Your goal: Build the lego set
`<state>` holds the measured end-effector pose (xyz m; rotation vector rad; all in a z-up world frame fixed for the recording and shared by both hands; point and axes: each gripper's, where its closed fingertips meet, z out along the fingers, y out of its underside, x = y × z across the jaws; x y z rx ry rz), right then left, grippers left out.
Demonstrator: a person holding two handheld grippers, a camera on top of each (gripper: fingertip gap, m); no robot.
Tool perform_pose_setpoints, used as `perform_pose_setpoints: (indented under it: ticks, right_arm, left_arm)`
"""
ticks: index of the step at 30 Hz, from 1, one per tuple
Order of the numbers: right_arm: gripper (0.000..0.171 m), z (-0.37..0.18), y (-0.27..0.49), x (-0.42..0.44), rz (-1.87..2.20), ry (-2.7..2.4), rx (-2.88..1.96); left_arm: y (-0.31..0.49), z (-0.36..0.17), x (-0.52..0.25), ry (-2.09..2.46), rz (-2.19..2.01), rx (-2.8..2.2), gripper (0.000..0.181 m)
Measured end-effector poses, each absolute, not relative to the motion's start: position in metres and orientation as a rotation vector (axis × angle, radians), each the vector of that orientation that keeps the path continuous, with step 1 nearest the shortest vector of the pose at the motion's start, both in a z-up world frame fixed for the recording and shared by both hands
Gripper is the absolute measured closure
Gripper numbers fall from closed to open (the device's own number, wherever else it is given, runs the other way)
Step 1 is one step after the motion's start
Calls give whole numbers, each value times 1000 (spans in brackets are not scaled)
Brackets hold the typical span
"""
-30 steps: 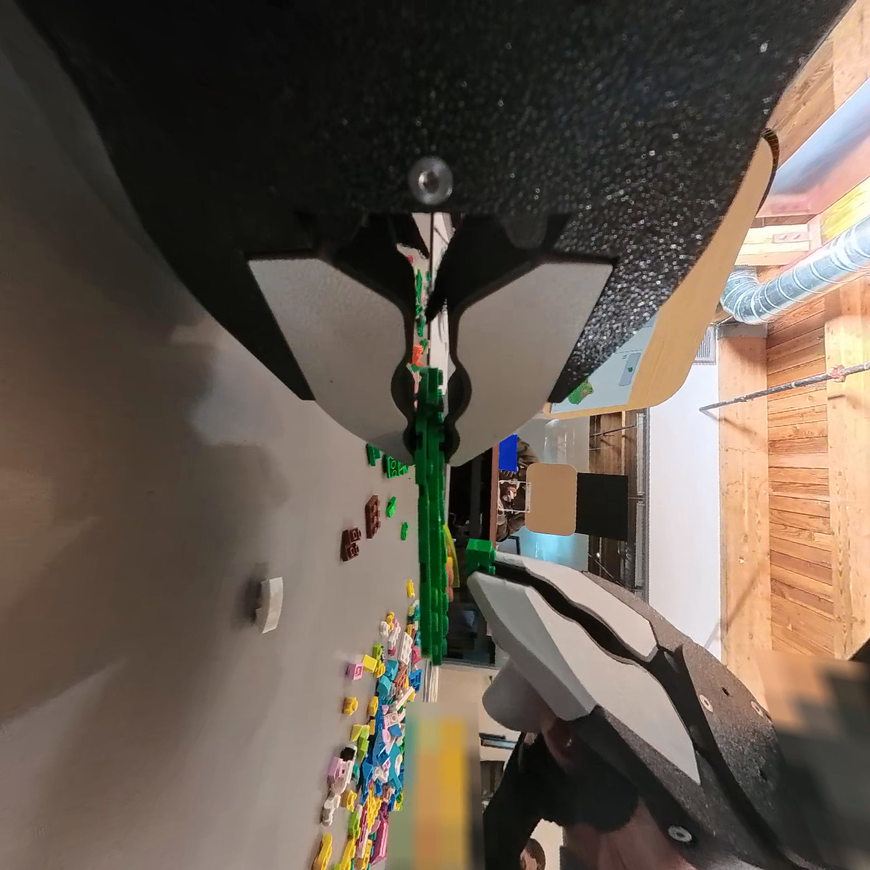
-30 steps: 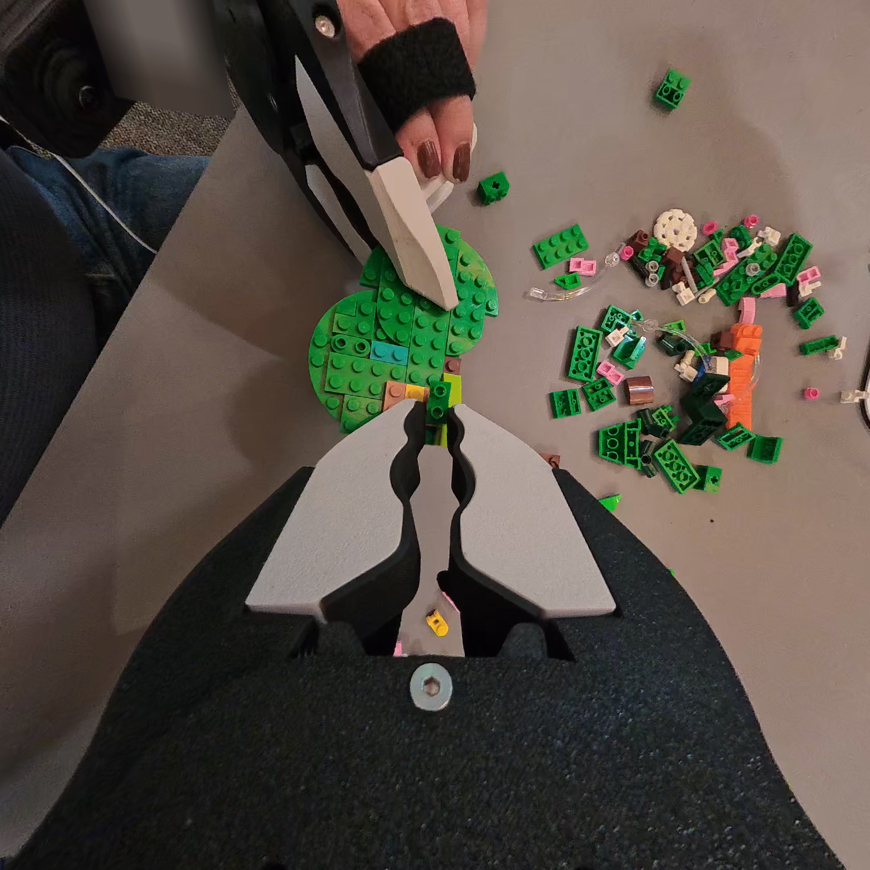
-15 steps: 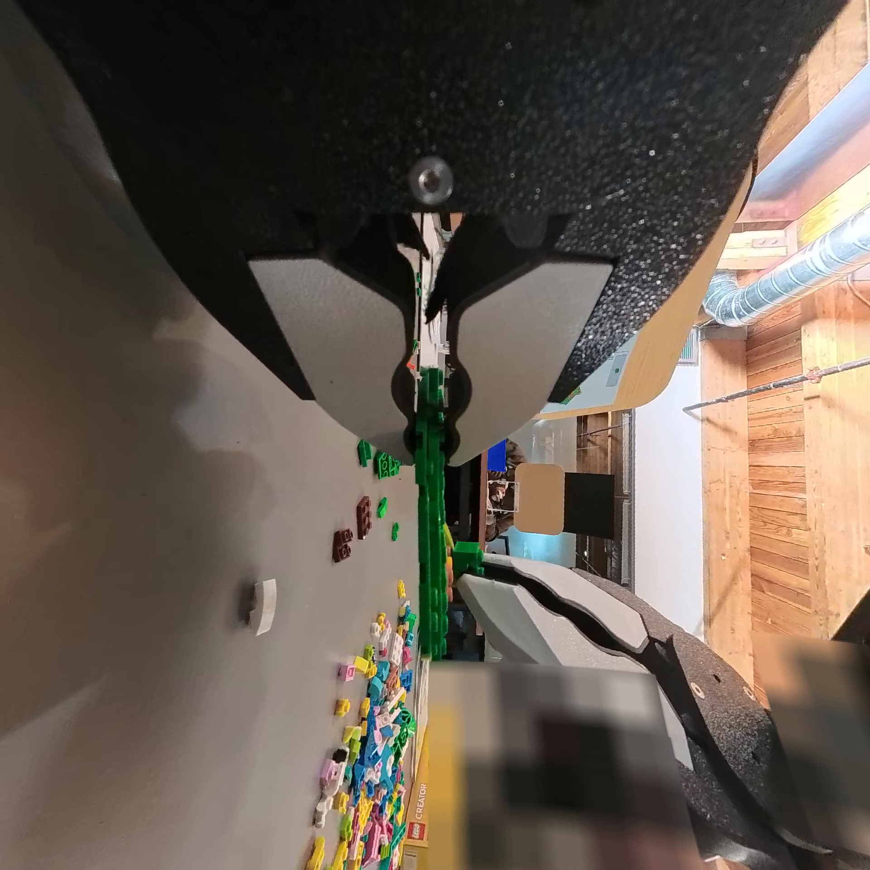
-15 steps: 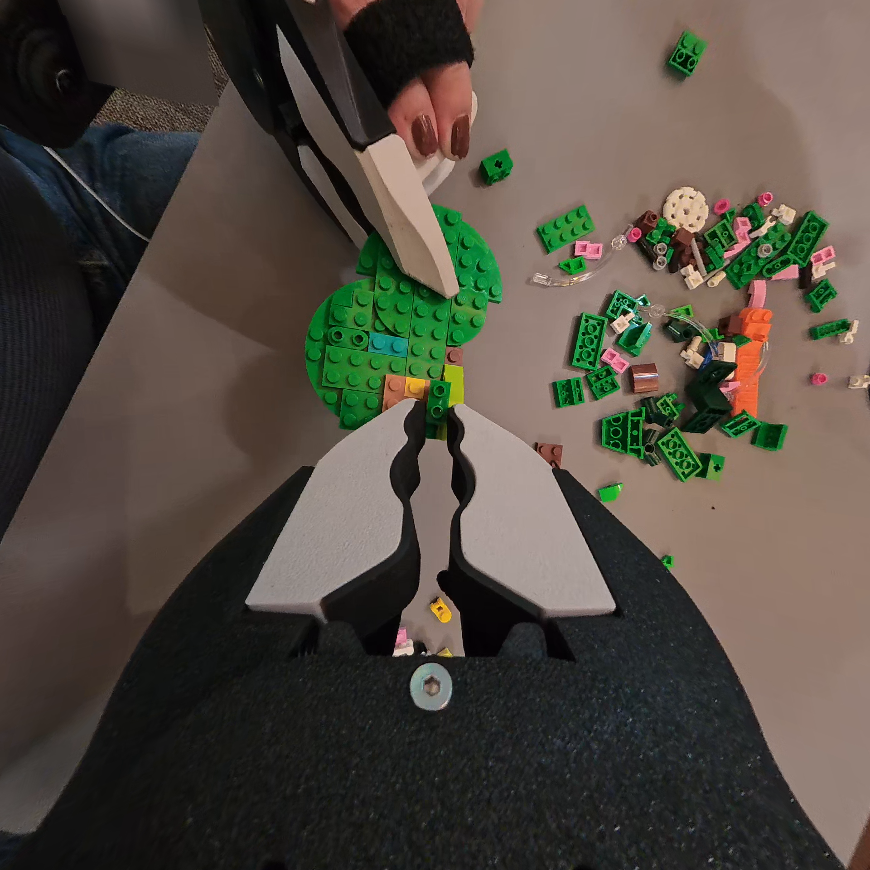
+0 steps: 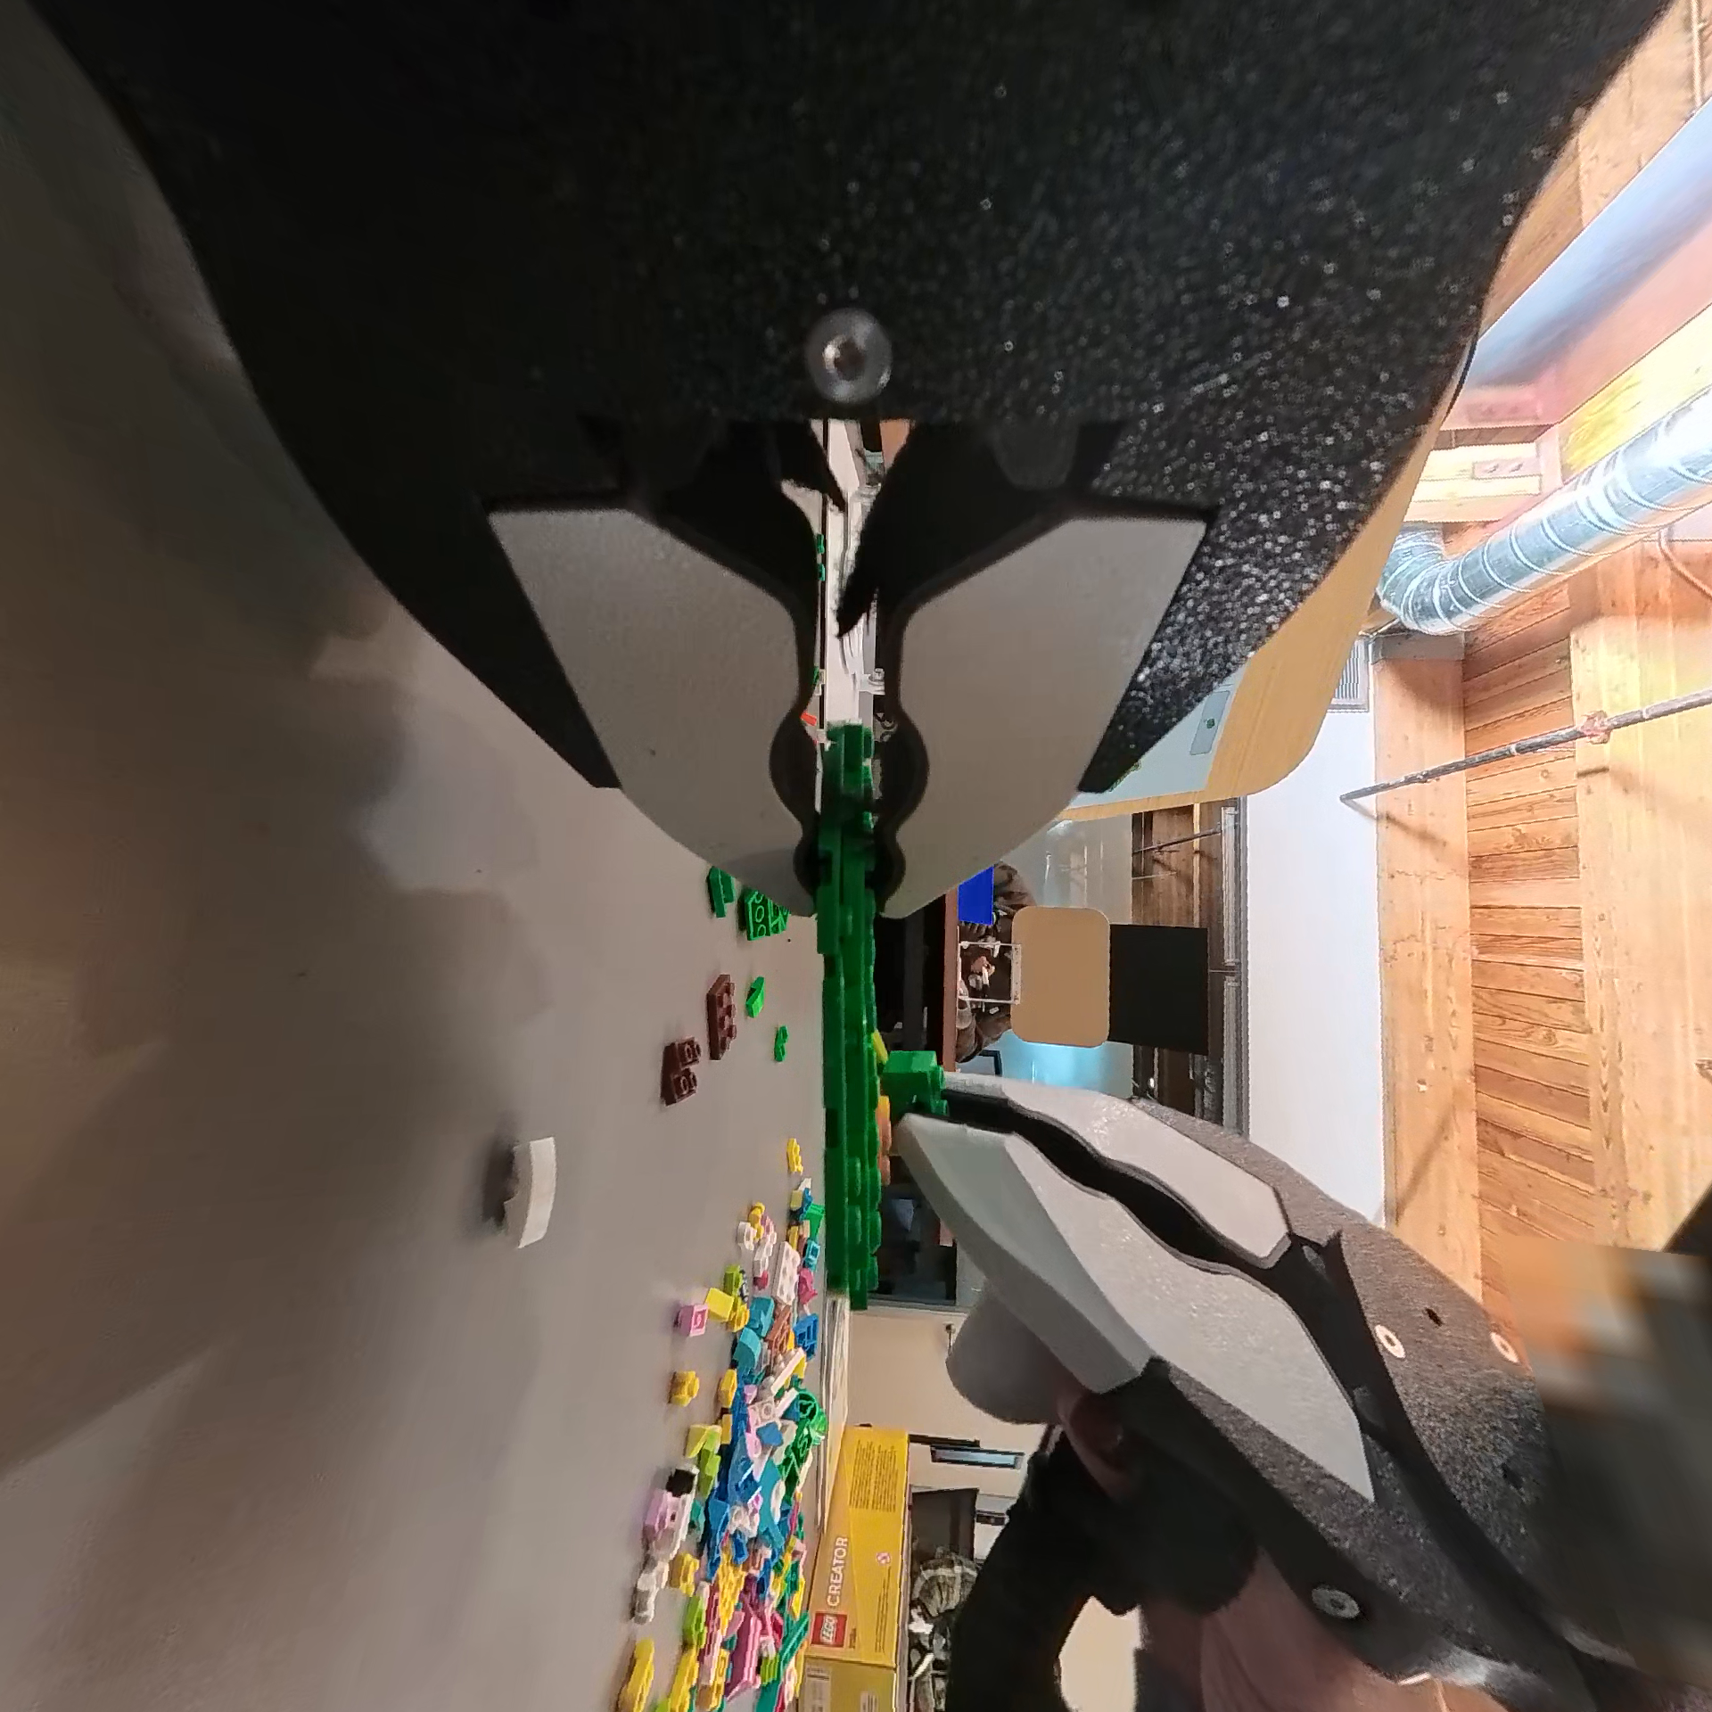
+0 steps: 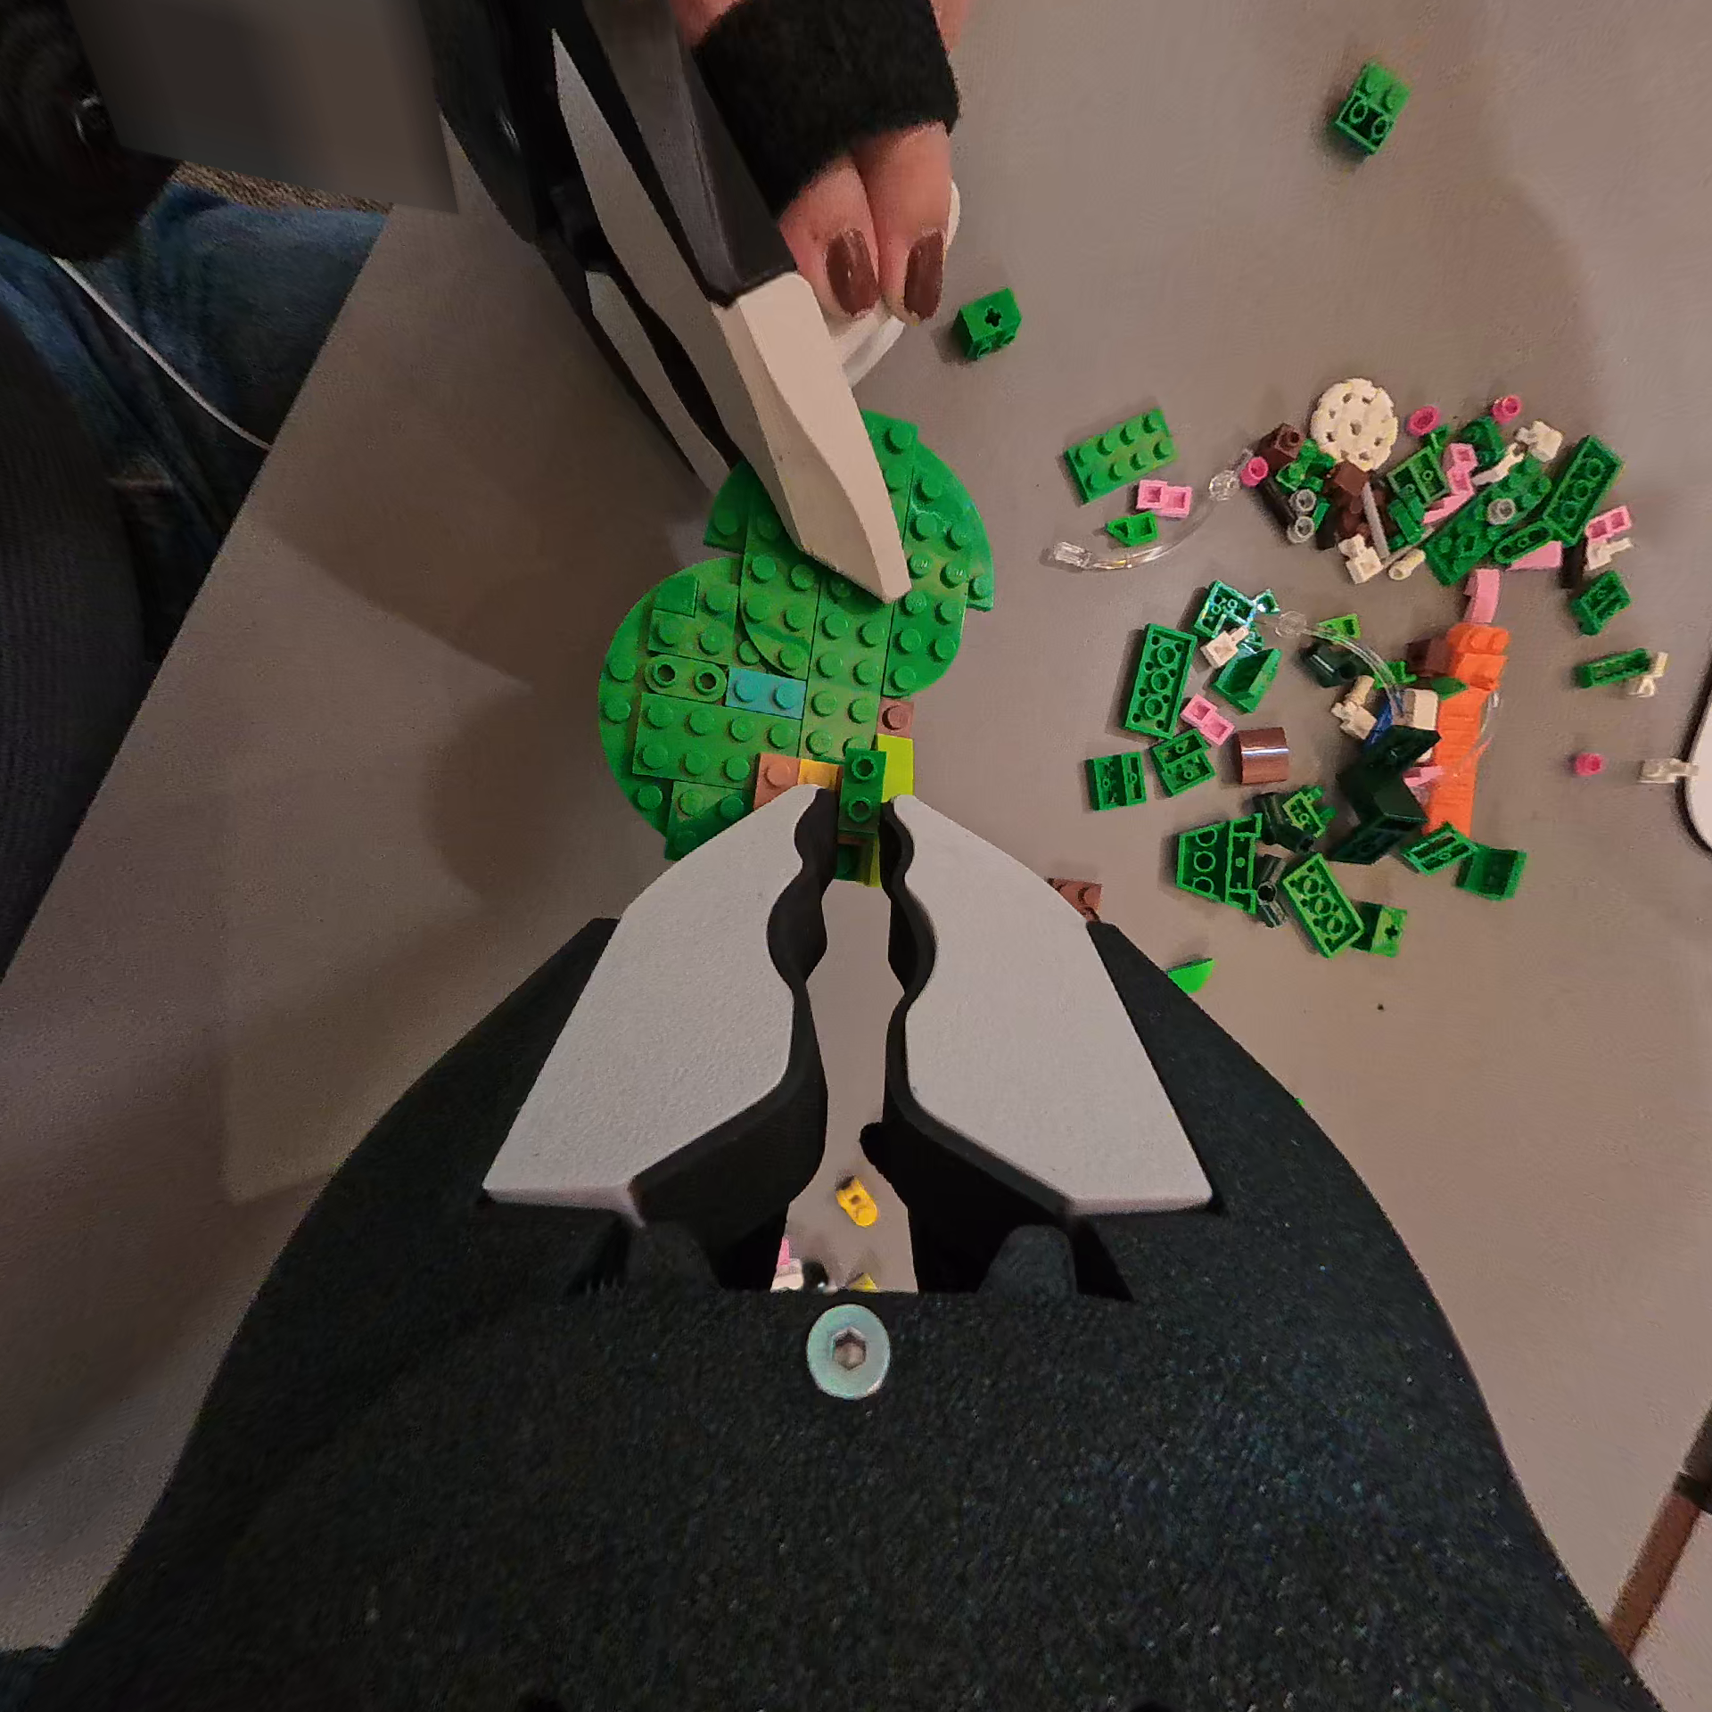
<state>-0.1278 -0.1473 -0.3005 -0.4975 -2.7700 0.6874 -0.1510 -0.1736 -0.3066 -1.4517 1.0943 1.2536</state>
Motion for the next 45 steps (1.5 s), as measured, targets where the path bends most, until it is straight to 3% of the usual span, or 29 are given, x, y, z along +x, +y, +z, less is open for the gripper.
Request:
perform_pose_setpoints:
  ticks: [24, 35, 45]
  right_arm:
    - [163, -304, -146, -125, 631, -2866, -592]
    - [150, -301, -141, -124, 660, -2831, -622]
    - [149, -288, -142, -124, 787, -2707, -588]
  left_arm:
    - [-173, -309, -149, 1123, 1271, -1443, 174]
    - [-173, -309, -151, 1111, 1255, -1458, 173]
    - [-172, -310, -151, 1112, 1247, -1463, 174]
